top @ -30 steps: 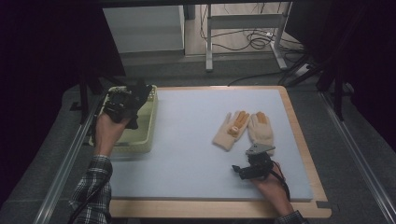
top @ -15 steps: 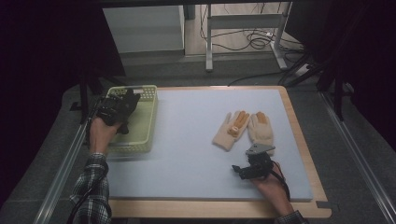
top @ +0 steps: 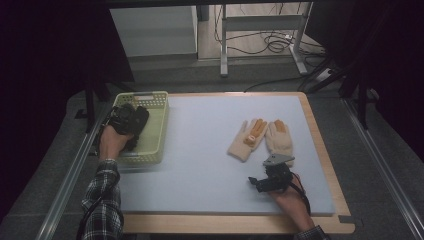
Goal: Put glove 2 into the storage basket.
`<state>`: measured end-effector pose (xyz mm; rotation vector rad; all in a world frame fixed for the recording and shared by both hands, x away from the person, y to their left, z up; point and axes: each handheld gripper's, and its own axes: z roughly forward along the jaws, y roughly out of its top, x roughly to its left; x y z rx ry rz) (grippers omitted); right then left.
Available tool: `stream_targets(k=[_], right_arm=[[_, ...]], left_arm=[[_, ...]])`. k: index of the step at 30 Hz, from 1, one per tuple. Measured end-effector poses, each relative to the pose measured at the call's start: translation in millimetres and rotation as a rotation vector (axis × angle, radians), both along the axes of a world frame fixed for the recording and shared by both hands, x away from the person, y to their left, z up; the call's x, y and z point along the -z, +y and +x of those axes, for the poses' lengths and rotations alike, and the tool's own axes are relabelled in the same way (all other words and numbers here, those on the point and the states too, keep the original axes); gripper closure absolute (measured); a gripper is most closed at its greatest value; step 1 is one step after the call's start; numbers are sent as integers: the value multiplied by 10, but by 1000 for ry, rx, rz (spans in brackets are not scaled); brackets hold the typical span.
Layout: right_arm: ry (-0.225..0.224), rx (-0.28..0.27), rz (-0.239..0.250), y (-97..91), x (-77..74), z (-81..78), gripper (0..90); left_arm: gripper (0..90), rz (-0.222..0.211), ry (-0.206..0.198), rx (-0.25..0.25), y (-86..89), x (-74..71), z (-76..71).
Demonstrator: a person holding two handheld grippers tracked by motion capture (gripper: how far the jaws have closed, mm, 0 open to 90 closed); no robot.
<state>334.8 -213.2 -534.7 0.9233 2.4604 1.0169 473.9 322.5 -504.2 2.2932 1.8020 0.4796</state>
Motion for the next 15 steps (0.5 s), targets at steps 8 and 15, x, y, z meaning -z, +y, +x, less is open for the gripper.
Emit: stream_targets(k=[8,15], right_arm=[[0,0,-1,0,0,0,131],[0,0,-1,0,0,0,131]], left_arm=[[49,-48,-30,-1,50,-142,-117],[14,-158,-121,31,91,-330,-267]])
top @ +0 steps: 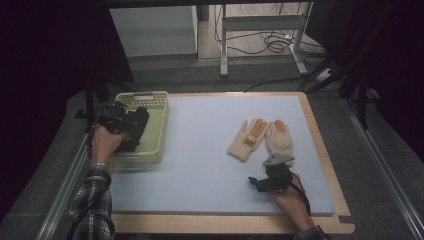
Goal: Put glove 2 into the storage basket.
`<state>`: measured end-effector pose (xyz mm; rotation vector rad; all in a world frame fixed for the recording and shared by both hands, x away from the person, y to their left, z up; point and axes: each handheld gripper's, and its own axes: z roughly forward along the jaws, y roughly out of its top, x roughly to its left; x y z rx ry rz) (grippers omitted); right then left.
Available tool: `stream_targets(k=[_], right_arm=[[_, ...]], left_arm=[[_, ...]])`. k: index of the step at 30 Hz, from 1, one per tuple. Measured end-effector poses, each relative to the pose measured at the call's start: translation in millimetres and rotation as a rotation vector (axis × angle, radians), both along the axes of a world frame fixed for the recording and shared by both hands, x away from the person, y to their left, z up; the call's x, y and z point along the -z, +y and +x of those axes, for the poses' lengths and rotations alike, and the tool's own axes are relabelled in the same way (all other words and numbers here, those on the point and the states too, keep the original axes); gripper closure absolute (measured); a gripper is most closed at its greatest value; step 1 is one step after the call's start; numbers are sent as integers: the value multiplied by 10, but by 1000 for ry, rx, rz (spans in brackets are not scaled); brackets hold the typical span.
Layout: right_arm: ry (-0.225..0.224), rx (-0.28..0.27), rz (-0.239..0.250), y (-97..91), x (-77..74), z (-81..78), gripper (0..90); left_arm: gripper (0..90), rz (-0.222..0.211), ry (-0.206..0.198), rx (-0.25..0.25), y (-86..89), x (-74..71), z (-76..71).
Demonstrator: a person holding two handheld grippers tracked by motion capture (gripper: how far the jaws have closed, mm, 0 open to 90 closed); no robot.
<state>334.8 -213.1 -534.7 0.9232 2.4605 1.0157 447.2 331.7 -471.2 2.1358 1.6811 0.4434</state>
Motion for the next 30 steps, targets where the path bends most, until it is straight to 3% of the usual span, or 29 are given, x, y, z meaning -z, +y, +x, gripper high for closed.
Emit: stream_targets(k=[7,13,20,22,30], right_arm=[[0,0,0,0,0,0,131],[0,1,-1,1,0,0,131],[0,-1,-3,-1,-1,0,131],[0,-1,-3,-1,-1,0,131],[1,0,-2,-1,-2,-2,131]], left_arm=[[5,-99,-86,60,-41,-93,-181],[5,-132,-156,114,-111,-164,-305],[3,-130,-203,181,-274,-212,-415],[3,-149,-227,210,-361,-231,-490],[4,-169,-243,271,-537,-239,-627]])
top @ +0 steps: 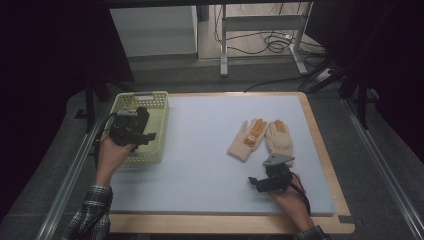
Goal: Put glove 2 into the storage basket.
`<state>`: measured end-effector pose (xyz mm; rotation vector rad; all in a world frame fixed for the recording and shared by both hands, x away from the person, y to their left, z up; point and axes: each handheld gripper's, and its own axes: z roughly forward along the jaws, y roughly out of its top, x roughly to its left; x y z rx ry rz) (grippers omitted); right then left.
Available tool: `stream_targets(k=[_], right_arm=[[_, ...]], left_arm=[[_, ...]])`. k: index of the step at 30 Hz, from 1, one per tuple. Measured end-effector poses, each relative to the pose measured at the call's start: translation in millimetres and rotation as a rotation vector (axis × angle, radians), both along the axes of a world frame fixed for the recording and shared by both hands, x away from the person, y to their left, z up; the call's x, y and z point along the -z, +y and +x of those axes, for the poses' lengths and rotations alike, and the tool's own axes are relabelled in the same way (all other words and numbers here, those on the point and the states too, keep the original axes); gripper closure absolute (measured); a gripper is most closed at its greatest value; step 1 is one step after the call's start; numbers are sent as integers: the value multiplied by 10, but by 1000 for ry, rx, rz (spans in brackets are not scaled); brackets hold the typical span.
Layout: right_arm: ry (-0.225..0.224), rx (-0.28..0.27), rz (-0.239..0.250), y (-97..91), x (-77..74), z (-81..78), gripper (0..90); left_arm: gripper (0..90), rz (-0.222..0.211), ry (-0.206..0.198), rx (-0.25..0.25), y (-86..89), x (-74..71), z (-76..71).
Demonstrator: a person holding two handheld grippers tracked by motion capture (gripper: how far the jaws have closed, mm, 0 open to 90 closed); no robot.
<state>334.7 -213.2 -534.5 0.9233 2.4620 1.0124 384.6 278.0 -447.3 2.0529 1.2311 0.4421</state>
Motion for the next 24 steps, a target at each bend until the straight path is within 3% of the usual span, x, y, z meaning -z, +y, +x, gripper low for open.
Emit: stream_targets(k=[18,24], right_arm=[[-1,3,0,0,-1,-3,131],[-1,4,-1,0,-1,-2,130]], left_arm=[[6,-19,-72,196,-716,51,-370],[7,-30,-76,245,-928,153,-472]])
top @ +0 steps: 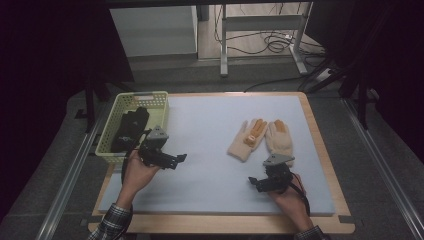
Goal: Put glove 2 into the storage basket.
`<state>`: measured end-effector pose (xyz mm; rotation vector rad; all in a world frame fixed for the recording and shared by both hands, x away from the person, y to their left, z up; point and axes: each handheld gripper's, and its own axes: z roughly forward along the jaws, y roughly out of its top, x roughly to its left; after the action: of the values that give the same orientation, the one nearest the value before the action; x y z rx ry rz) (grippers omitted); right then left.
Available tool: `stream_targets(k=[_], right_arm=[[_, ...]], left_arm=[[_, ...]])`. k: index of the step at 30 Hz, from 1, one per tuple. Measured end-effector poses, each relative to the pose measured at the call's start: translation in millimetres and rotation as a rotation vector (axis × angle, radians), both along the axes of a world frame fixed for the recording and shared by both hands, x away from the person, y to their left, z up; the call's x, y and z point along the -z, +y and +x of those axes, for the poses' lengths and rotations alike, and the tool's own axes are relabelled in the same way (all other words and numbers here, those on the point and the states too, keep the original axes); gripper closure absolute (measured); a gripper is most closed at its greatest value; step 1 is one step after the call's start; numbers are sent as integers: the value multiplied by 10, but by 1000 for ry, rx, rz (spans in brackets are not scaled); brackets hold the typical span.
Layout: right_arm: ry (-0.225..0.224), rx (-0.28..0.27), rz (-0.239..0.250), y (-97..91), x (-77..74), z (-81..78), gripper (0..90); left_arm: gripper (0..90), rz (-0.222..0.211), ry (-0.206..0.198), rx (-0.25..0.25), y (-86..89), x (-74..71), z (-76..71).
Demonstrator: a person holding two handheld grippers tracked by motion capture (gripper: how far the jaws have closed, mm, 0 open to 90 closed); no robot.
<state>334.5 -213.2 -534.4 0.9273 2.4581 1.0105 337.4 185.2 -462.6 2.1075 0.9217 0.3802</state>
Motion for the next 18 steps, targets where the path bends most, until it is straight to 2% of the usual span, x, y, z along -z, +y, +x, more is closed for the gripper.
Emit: stream_targets(k=[5,8,11,15,16,18], right_arm=[[0,-1,-1,-1,0,1,130],[1,1,-1,0,1,1,130],[1,1,0,1,1,1,130],[1,0,0,1,1,2,130],[1,0,0,1,1,2,130],[1,0,0,1,1,2,130]], left_arm=[[7,-1,1,34,-121,101,-76],[9,14,8,57,-226,222,-160],[9,32,10,62,-285,325,-213],[8,31,21,56,-316,471,-254],[9,31,21,56,-316,471,-254],[9,39,37,46,-314,596,-266]])
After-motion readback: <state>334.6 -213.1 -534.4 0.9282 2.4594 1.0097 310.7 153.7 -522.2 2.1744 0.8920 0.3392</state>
